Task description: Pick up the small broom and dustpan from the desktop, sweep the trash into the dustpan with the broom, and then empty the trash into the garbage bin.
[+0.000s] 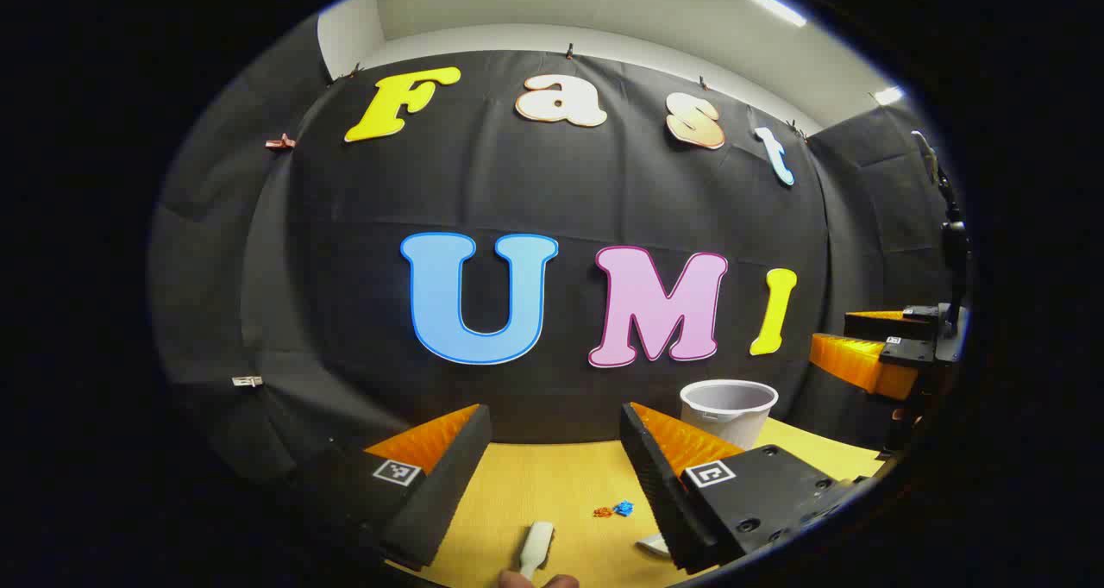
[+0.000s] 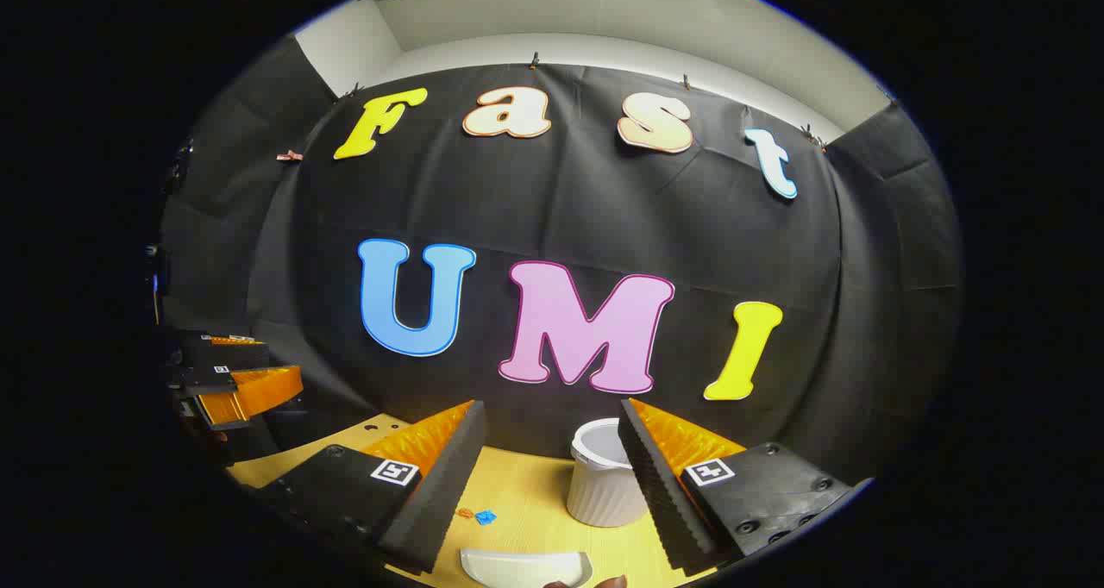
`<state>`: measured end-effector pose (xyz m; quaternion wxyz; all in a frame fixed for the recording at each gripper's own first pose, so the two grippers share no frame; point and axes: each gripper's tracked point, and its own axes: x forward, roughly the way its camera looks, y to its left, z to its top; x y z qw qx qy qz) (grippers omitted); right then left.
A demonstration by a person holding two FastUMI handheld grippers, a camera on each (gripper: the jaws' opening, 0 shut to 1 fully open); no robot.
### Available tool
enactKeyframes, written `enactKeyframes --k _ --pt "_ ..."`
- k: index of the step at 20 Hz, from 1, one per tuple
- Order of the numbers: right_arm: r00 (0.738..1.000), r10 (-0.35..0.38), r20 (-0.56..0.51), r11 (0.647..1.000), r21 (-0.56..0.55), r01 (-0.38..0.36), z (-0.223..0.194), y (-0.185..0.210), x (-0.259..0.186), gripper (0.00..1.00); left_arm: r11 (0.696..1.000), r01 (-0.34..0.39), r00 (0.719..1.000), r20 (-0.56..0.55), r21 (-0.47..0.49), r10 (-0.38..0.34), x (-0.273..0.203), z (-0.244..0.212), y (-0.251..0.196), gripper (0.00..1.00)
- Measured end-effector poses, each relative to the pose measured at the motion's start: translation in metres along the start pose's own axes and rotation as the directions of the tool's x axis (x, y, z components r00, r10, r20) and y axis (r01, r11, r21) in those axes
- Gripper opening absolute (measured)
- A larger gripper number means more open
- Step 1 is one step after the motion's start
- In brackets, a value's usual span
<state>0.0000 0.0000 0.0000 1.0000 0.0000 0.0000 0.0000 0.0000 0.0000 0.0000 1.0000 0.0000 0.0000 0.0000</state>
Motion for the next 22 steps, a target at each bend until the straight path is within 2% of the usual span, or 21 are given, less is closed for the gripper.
enactKeyframes --k 17,18,20,22 --pt "1.0 0.025 -0.003 1.0 0.001 -0.025 -0.002 0.006 0.0 0.96 1.0 -0.012 1.0 -0.021 -0.011 0.012 -0.002 -0.008 0.0 0.95" --pt "0.999 0.037 -0.024 0.999 0.006 -0.037 -0.007 0.007 0.0 0.96 1.0 -0.013 1.0 -0.021 -0.01 0.013 -0.001 -0.008 0.0 0.95" --pt "0.989 0.063 -0.131 0.998 0.007 -0.062 -0.035 0.009 -0.004 0.96 1.0 -0.016 1.0 -0.025 -0.008 0.016 -0.001 -0.01 0.0 0.95" --pt "0.955 0.092 -0.281 0.996 0.017 -0.091 -0.077 0.006 -0.02 0.96 1.0 -0.02 0.999 -0.034 -0.009 0.02 0.001 -0.015 0.0 0.95"
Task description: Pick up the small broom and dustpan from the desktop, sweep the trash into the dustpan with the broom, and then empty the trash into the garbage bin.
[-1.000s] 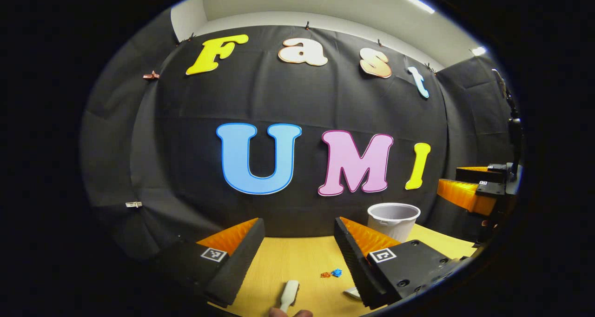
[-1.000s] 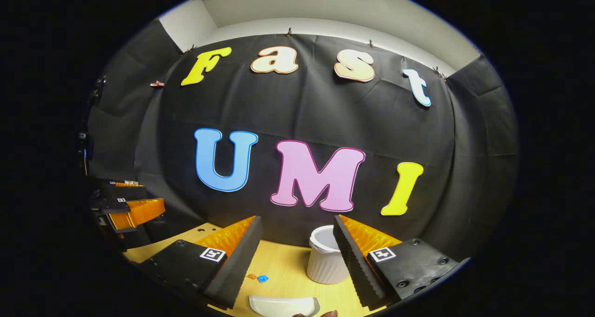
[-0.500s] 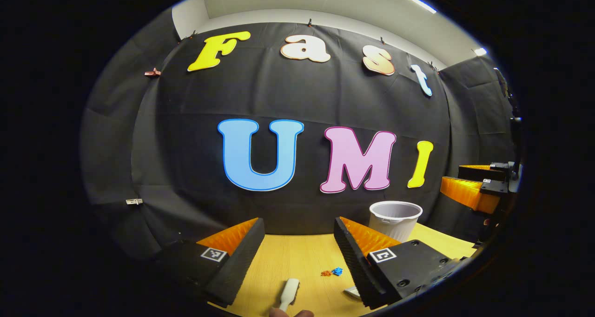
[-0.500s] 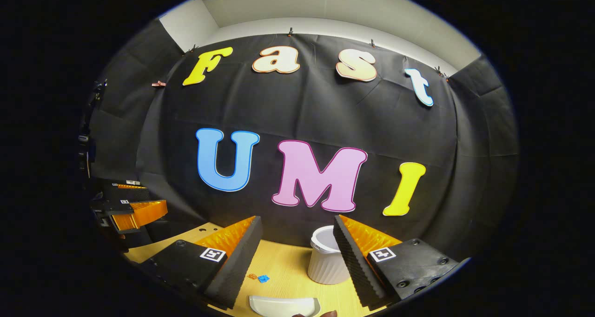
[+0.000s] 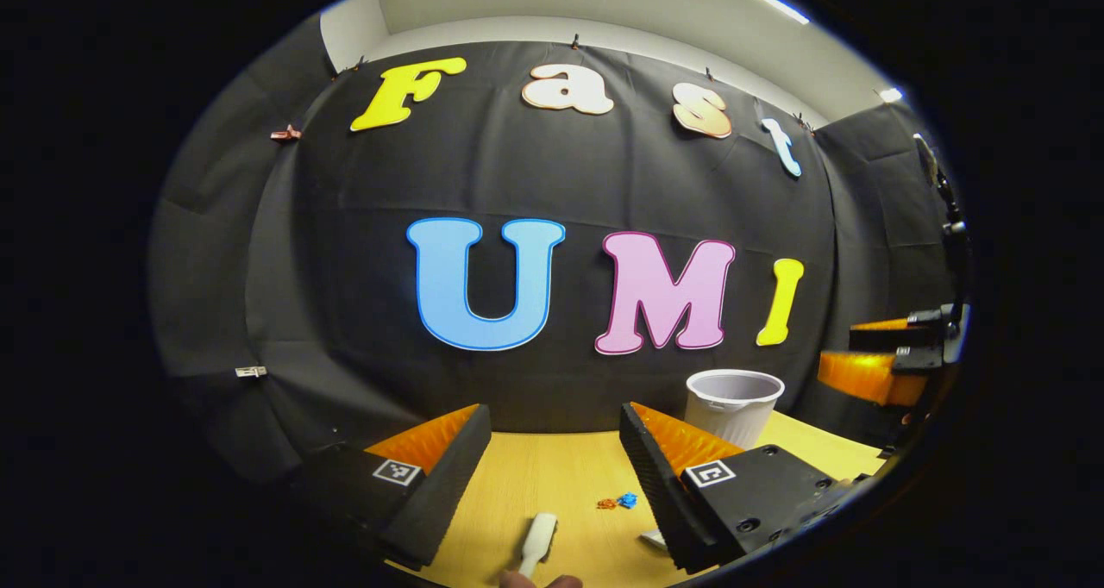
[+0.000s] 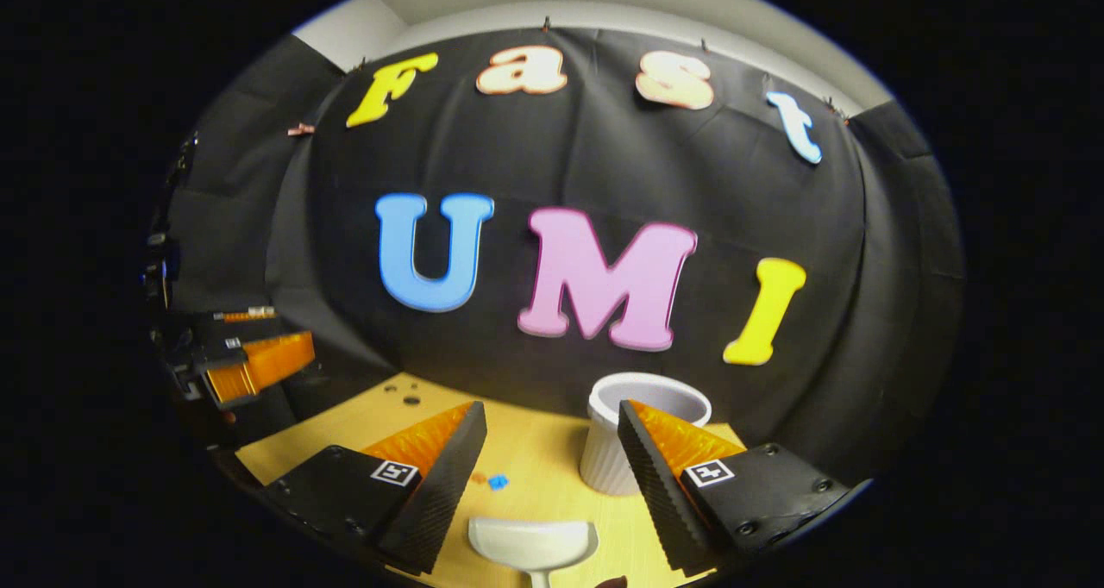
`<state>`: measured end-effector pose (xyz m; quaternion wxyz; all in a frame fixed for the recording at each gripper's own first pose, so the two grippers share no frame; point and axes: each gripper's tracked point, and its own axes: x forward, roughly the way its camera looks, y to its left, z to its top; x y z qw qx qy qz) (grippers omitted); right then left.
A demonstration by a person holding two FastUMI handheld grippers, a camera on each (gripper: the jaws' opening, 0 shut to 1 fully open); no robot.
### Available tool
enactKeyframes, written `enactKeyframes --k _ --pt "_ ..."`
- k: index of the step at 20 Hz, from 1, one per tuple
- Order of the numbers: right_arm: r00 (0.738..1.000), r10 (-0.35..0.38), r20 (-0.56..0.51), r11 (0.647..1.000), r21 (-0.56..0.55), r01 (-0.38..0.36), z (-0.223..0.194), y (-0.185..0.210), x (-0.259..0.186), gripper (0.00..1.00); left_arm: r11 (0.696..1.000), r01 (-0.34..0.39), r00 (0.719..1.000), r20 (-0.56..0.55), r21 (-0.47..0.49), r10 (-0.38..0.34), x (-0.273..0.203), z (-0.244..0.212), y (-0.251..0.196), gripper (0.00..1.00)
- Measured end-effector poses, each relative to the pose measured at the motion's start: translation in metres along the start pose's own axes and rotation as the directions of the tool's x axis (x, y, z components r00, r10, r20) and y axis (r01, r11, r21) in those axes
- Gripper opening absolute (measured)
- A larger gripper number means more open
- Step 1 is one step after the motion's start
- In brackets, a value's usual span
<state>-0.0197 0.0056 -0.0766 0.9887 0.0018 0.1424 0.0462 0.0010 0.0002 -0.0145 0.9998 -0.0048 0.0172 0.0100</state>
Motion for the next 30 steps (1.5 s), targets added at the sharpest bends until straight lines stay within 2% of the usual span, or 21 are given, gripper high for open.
enactKeyframes --k 2,4,8,12,17,19,24,25,30 --pt "0.989 0.023 -0.144 1.0 0.01 -0.022 -0.046 -0.003 -0.003 0.96 1.0 -0.004 1.0 -0.008 -0.003 0.004 0.001 -0.006 0.001 0.95" --pt "0.957 0.049 -0.285 0.999 0.016 -0.046 -0.094 -0.004 -0.01 0.96 1.0 -0.011 1.0 -0.024 -0.007 0.011 0.001 -0.01 0.003 0.95" --pt "0.845 0.081 -0.529 0.996 0.018 -0.084 -0.189 0.0 -0.029 0.95 1.0 -0.026 0.998 -0.053 -0.015 0.025 0.005 -0.024 0.004 0.96" --pt "0.704 0.098 -0.704 0.995 0.073 -0.066 -0.271 0.004 -0.036 0.94 0.999 -0.038 0.997 -0.074 -0.005 0.038 0.006 -0.03 0.005 0.96" --pt "0.562 0.107 -0.82 0.992 0.129 -0.001 -0.352 0.008 -0.015 0.92 0.999 -0.051 0.994 -0.101 0.011 0.052 0.008 -0.038 0.006 0.96" --pt "0.514 0.123 -0.849 0.989 0.147 0.007 -0.374 0.012 -0.009 0.92 0.998 -0.055 0.992 -0.11 0.019 0.057 0.008 -0.046 0.005 0.95" --pt "0.474 0.127 -0.871 0.99 0.139 -0.009 -0.392 0.018 0.012 0.91 0.997 -0.069 0.989 -0.126 0.02 0.071 0.006 -0.053 0.009 0.96" --pt "0.483 0.126 -0.866 0.991 0.135 -0.016 -0.391 0.016 0.017 0.91 0.997 -0.075 0.988 -0.132 0.014 0.076 0.006 -0.056 0.01 0.96" --pt "0.45 0.123 -0.885 0.992 0.119 -0.037 -0.388 0.02 0.023 0.84 0.996 -0.092 0.984 -0.156 0.002 0.091 0.01 -0.072 0.017 0.95"
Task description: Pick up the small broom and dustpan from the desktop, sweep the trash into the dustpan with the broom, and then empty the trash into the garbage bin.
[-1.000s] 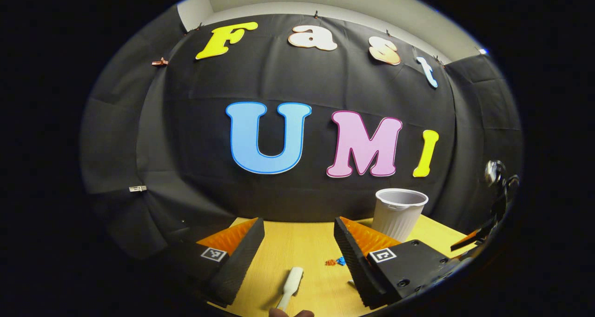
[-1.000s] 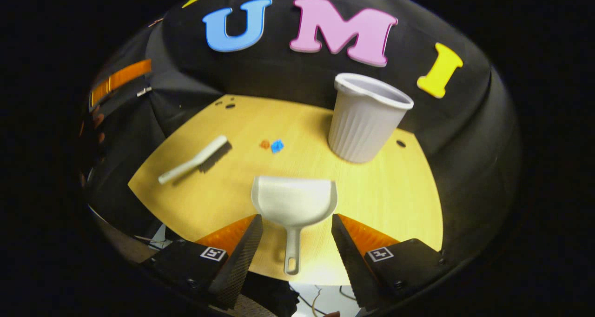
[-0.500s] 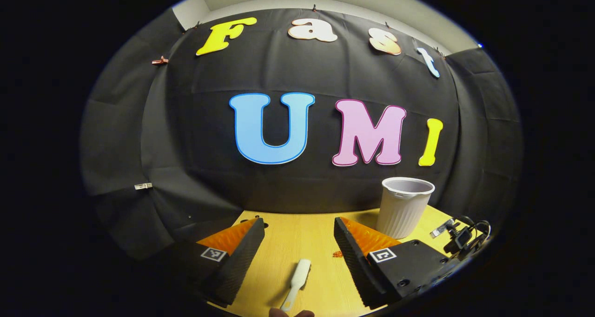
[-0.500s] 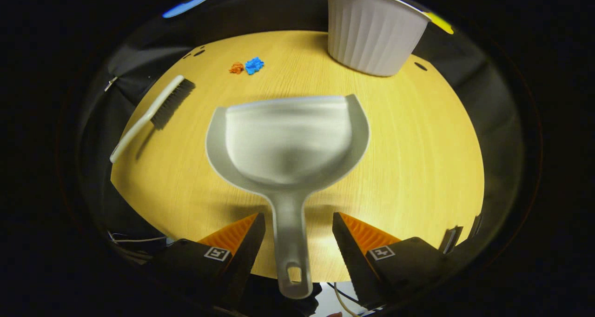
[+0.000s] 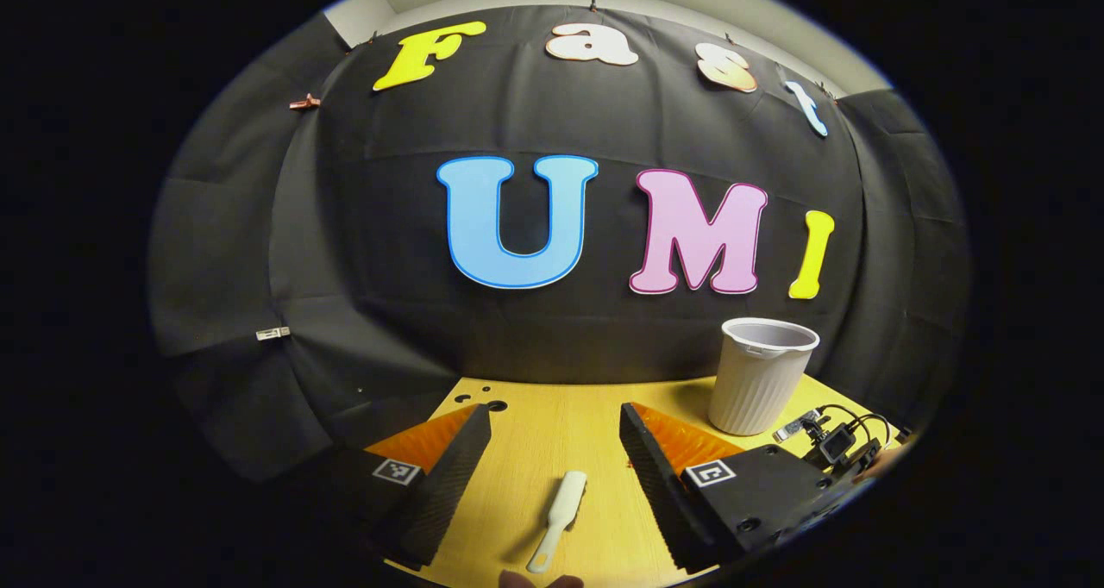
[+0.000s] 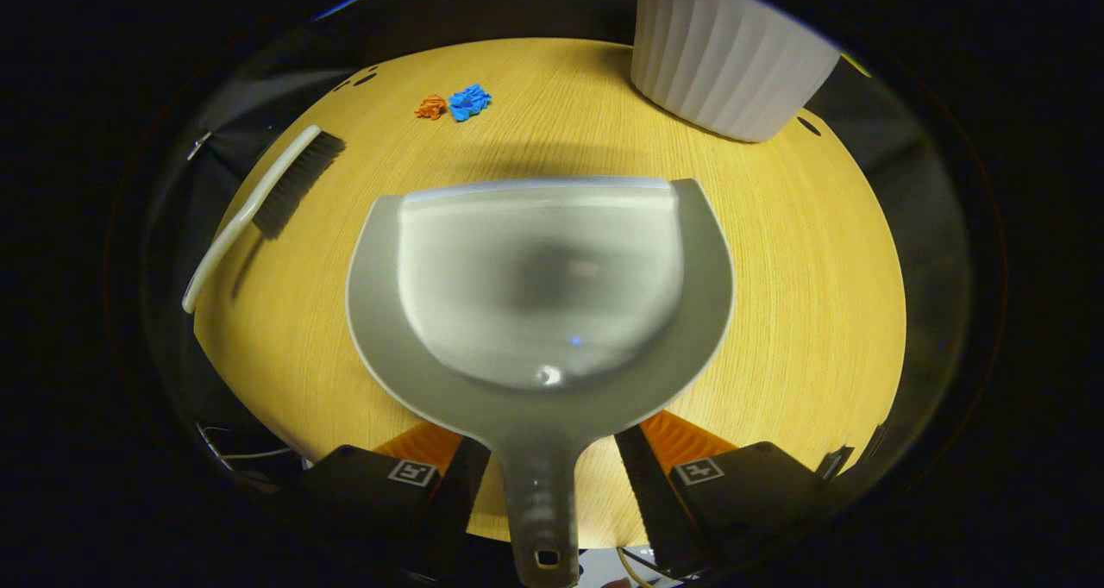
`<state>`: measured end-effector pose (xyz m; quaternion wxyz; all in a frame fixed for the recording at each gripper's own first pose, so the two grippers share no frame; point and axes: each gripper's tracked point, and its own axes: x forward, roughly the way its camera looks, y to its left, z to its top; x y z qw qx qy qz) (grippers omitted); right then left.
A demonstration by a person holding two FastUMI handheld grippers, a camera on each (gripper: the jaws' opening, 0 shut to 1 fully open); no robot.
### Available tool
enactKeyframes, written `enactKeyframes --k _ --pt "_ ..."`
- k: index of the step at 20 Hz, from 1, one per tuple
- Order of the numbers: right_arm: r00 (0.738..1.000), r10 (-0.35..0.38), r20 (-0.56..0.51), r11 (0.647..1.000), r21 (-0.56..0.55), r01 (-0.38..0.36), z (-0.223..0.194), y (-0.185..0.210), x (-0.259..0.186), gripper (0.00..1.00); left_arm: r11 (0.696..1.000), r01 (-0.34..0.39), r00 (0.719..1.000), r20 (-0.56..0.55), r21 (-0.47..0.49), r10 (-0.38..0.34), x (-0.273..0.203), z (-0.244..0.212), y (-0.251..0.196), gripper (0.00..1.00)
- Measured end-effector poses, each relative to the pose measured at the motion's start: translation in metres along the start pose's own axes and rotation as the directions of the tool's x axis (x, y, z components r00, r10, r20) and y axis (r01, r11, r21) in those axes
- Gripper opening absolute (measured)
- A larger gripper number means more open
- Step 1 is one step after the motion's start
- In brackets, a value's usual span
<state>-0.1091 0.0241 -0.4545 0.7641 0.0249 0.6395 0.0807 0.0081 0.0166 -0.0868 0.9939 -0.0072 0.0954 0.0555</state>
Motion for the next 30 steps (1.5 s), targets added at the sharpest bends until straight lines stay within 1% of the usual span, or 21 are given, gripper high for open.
enactKeyframes --k 1,2,3,4,5,7,8,9,11,13,14,15,16,17,18,19,20,23,26,27,30 --pt "1.0 0.001 -0.012 1.0 -0.005 -0.001 -0.002 0.002 0.002 0.78 1.0 -0.001 1.0 -0.005 -0.001 0.0 0.002 -0.003 0.001 0.96" --pt "1.0 0.001 -0.018 1.0 -0.01 -0.001 -0.001 0.004 0.002 0.62 1.0 -0.002 1.0 -0.012 -0.001 0.002 0.004 -0.005 0.001 0.96" --pt "1.0 -0.001 -0.01 1.0 -0.003 0.001 0.002 0.004 0.003 0.59 1.0 -0.002 1.0 -0.017 -0.002 0.002 0.005 -0.009 -0.001 0.95" --pt "1.0 -0.005 0.008 1.0 0.015 0.005 0.007 0.005 0.001 0.47 1.0 0.0 1.0 -0.022 -0.003 0.0 0.007 -0.011 -0.002 0.96" --pt "1.0 -0.006 -0.003 1.0 0.023 0.006 0.004 0.005 0.004 0.41 1.0 0.003 0.999 -0.032 -0.001 -0.003 0.009 -0.016 0.0 0.96" --pt "1.0 0.004 0.0 1.0 0.02 -0.004 0.004 0.005 0.003 0.35 1.0 0.018 0.997 -0.073 0.0 -0.018 0.015 -0.033 0.0 0.96" --pt "1.0 0.006 0.002 1.0 0.013 -0.006 0.004 0.004 0.002 0.36 0.999 0.04 0.993 -0.112 -0.004 -0.04 0.019 -0.043 -0.002 0.95" --pt "1.0 0.006 0.009 1.0 0.004 -0.006 0.005 0.003 0.001 0.36 0.998 0.065 0.983 -0.17 -0.003 -0.064 0.022 -0.061 -0.004 0.96" --pt "0.999 0.021 0.029 1.0 -0.011 -0.02 0.005 0.002 -0.01 0.35 0.997 0.078 0.951 -0.299 0.011 -0.071 0.029 -0.098 0.001 0.96" --pt "0.999 0.024 0.036 0.998 -0.052 -0.022 0.004 -0.003 -0.022 0.35 0.996 0.089 0.897 -0.435 0.008 -0.076 0.035 -0.139 0.005 0.96" --pt "0.999 0.016 0.045 0.996 -0.087 -0.012 0.005 -0.006 -0.025 0.35 0.995 0.102 0.861 -0.501 -0.001 -0.088 0.038 -0.161 0.005 0.96" --pt "0.999 0.009 0.052 0.993 -0.122 -0.002 0.006 -0.009 -0.029 0.35 0.994 0.11 0.818 -0.567 -0.008 -0.095 0.041 -0.182 0.003 0.96" --pt "0.998 0.007 0.057 0.989 -0.146 0.002 0.006 -0.012 -0.032 0.39 0.992 0.122 0.778 -0.62 -0.015 -0.104 0.042 -0.198 0.003 0.95" --pt "0.998 0.011 0.061 0.987 -0.159 -0.001 0.007 -0.013 -0.036 0.39 0.99 0.136 0.74 -0.662 -0.021 -0.116 0.045 -0.211 0.002 0.95" --pt "0.998 0.015 0.065 0.986 -0.167 -0.004 0.007 -0.014 -0.039 0.35 0.989 0.144 0.712 -0.692 -0.023 -0.12 0.049 -0.223 0.002 0.95" --pt "0.997 0.021 0.069 0.986 -0.168 -0.009 0.008 -0.015 -0.041 0.39 0.989 0.144 0.683 -0.72 -0.025 -0.118 0.053 -0.234 0.001 0.93" --pt "0.997 0.027 0.071 0.986 -0.165 -0.014 0.008 -0.016 -0.043 0.36 0.99 0.136 0.655 -0.748 -0.023 -0.107 0.057 -0.245 0.004 0.92" --pt "0.997 0.036 0.074 0.988 -0.151 -0.024 0.01 -0.021 -0.044 0.36 0.993 0.113 0.563 -0.822 -0.023 -0.083 0.061 -0.276 0.012 0.9" --pt "0.997 0.038 0.074 0.989 -0.148 -0.027 0.012 -0.026 -0.042 0.35 0.992 0.124 0.485 -0.871 -0.012 -0.071 0.064 -0.299 0.011 0.86" --pt "0.996 0.039 0.074 0.989 -0.147 -0.028 0.012 -0.027 -0.042 0.35 0.991 0.13 0.468 -0.882 0.0 -0.061 0.067 -0.307 0.011 0.82" --pt "0.996 0.045 0.073 0.988 -0.148 -0.034 0.012 -0.028 -0.041 0.35 0.986 0.164 0.432 -0.901 0.031 -0.044 0.071 -0.322 0.006 0.79"
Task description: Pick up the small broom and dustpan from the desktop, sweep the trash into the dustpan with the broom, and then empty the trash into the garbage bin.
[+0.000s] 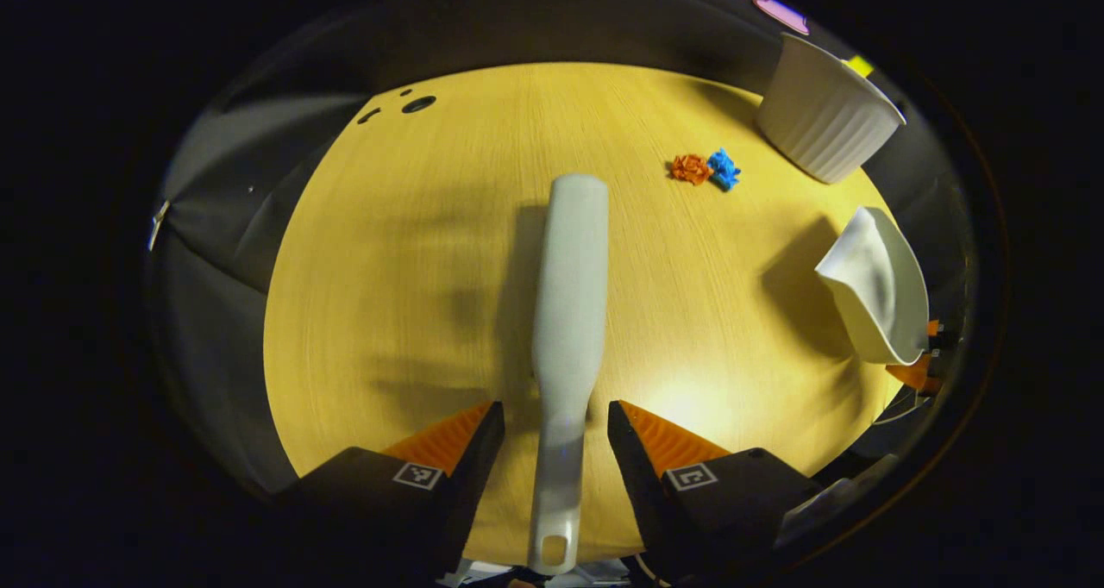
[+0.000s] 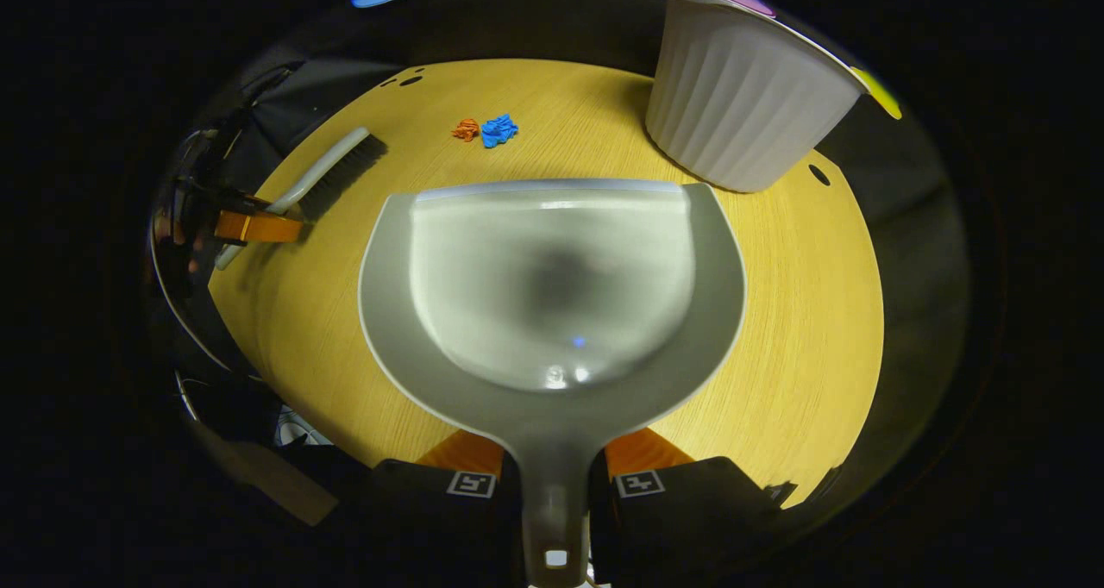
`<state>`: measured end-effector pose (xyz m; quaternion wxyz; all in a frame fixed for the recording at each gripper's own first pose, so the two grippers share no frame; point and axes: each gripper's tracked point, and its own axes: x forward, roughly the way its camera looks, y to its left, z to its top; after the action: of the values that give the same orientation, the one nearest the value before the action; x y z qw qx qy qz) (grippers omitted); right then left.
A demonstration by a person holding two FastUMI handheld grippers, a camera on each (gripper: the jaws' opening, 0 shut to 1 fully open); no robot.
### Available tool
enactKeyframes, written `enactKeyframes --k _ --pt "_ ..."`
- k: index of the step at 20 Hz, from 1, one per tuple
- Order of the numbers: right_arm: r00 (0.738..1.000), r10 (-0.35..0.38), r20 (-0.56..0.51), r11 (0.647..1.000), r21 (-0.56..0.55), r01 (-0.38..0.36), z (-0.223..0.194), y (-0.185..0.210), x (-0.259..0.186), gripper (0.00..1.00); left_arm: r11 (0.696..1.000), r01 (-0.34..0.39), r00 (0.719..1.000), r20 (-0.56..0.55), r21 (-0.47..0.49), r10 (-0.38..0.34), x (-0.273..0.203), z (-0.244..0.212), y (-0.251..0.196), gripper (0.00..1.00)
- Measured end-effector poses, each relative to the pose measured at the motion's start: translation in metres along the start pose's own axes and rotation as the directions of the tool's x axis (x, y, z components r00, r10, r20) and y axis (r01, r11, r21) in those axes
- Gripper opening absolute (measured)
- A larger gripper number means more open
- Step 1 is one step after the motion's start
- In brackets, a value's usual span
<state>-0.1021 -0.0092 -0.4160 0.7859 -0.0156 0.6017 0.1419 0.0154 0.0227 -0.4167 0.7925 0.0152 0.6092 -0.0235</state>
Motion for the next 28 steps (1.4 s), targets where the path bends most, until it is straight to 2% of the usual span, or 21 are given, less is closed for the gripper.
enactKeyframes --k 2,4,5,6,7,10,11,14,18,20,21,23,26,28 --pt "1.0 0.005 -0.001 1.0 -0.004 -0.005 0.0 0.0 0.001 0.35 0.999 -0.022 1.0 -0.017 0.026 0.022 0.008 0.001 0.002 0.72" --pt "1.0 0.009 -0.004 1.0 -0.01 -0.009 0.0 0.0 0.001 0.35 0.999 -0.034 0.999 -0.041 0.024 0.035 0.014 -0.003 0.002 0.56" --pt "1.0 0.01 -0.006 1.0 -0.014 -0.01 -0.001 0.0 0.001 0.35 0.999 -0.03 0.999 -0.026 0.022 0.031 0.015 0.002 0.001 0.42" --pt "1.0 0.01 -0.007 1.0 -0.02 -0.01 -0.001 -0.001 0.002 0.35 0.999 -0.031 0.999 -0.04 0.025 0.032 0.015 -0.001 0.001 0.39" --pt "1.0 0.009 -0.01 1.0 -0.026 -0.01 -0.002 -0.001 0.002 0.35 0.999 -0.032 0.999 -0.041 0.032 0.033 0.015 0.0 0.001 0.31" --pt "1.0 0.019 -0.025 0.999 -0.05 -0.02 -0.002 0.0 0.001 0.35 0.994 -0.001 0.996 -0.086 0.109 0.011 0.013 -0.008 -0.002 0.3" --pt "0.999 0.022 -0.036 0.998 -0.062 -0.024 -0.002 0.0 0.001 0.35 0.993 -0.004 0.998 -0.069 0.119 0.012 0.012 -0.003 -0.001 0.29" --pt "0.993 0.029 -0.113 0.993 -0.113 -0.041 -0.003 0.003 0.0 0.35 0.988 -0.024 0.999 0.046 0.154 0.017 0.003 0.037 0.001 0.26" --pt "0.981 0.028 -0.19 0.982 -0.181 -0.063 0.011 0.004 0.005 0.35 0.971 -0.053 0.996 0.082 0.233 0.035 0.008 0.087 0.001 0.24" --pt "0.975 0.025 -0.22 0.978 -0.196 -0.069 0.018 0.003 0.01 0.39 0.961 -0.051 0.995 0.094 0.271 0.026 0.015 0.112 -0.01 0.24" --pt "0.972 0.021 -0.233 0.977 -0.201 -0.069 0.019 0.002 0.012 0.35 0.956 -0.05 0.995 0.1 0.288 0.022 0.018 0.124 -0.016 0.25" --pt "0.966 0.019 -0.257 0.975 -0.207 -0.075 0.019 0.002 0.016 0.35 0.944 -0.044 0.995 0.099 0.327 0.012 0.026 0.144 -0.027 0.24" --pt "0.963 0.019 -0.27 0.975 -0.21 -0.078 0.019 0.001 0.019 0.35 0.918 -0.036 0.996 0.089 0.394 0.001 0.042 0.156 -0.044 0.25" --pt "0.964 0.022 -0.266 0.976 -0.204 -0.079 0.02 0.001 0.019 0.35 0.906 0.0 0.996 0.077 0.424 -0.036 0.045 0.157 -0.061 0.25"
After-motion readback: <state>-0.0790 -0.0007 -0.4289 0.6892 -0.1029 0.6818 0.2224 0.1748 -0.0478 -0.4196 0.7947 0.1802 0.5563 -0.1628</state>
